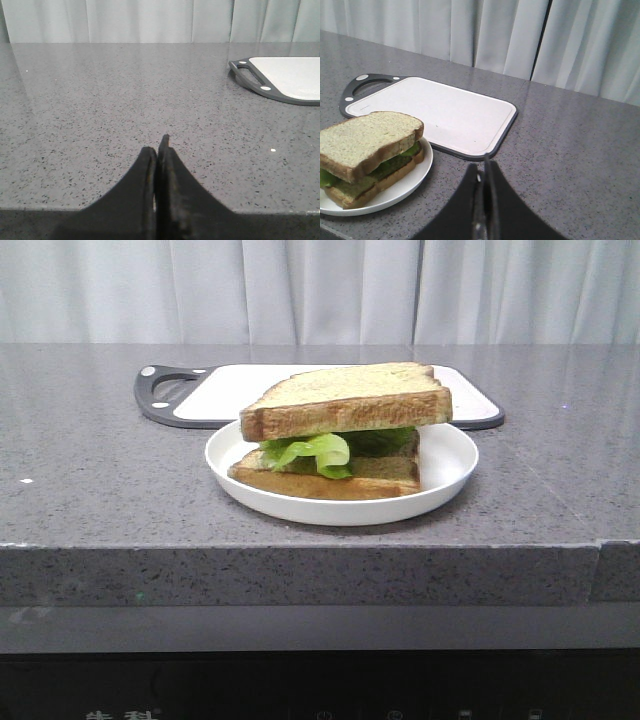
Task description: Left arm grabs bread, right arm adds lettuce
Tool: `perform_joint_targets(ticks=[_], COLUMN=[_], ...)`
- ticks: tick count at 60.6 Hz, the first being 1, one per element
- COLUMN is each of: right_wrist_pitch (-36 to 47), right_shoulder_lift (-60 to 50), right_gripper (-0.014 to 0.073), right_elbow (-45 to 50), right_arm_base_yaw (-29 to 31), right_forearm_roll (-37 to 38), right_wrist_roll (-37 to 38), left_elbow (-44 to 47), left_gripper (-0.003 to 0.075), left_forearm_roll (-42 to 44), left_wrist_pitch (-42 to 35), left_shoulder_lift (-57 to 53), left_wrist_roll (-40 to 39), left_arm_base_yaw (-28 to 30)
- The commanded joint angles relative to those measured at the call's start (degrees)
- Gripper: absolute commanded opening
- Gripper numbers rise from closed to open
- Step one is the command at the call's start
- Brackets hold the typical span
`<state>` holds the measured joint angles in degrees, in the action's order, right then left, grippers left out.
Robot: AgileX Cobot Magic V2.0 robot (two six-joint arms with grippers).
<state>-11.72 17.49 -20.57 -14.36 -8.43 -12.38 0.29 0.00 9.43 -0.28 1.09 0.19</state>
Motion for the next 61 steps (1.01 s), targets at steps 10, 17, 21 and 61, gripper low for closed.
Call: perform_joint_targets(ticks=[10, 17, 21, 61], right_wrist_pitch=[4.8, 5.2, 6.9, 8.6], right_shoulder_lift=[0.5, 0.4, 0.0, -19.2], right_gripper=[-0.0058, -0.0058, -0.0058, -0.0058], right_elbow=[-1.6, 0.1, 2.3, 21.9], right_arm_base_yaw=[0.2, 0.6, 2.3, 14.2], right_forearm_roll=[0.0, 0.6, 0.7, 0.8], right_wrist_roll=[0.0, 0.0, 0.0, 7.4], left_elbow=[0.4, 0.4, 0.4, 0.4], left_gripper=[-0.0019, -0.0019, -0.0019, -0.0019], left_forearm_roll=[-0.5, -0.5, -0.5, -0.5], left_wrist_pitch=[-5.1, -5.1, -5.1, -5.1], left_shoulder_lift=[-1.1, -1.1, -1.1, -1.0], left_wrist_roll=[-0.5, -0.5, -0.5, -0.5], left_arm_base_yaw=[0.0, 0.0, 0.0, 0.0])
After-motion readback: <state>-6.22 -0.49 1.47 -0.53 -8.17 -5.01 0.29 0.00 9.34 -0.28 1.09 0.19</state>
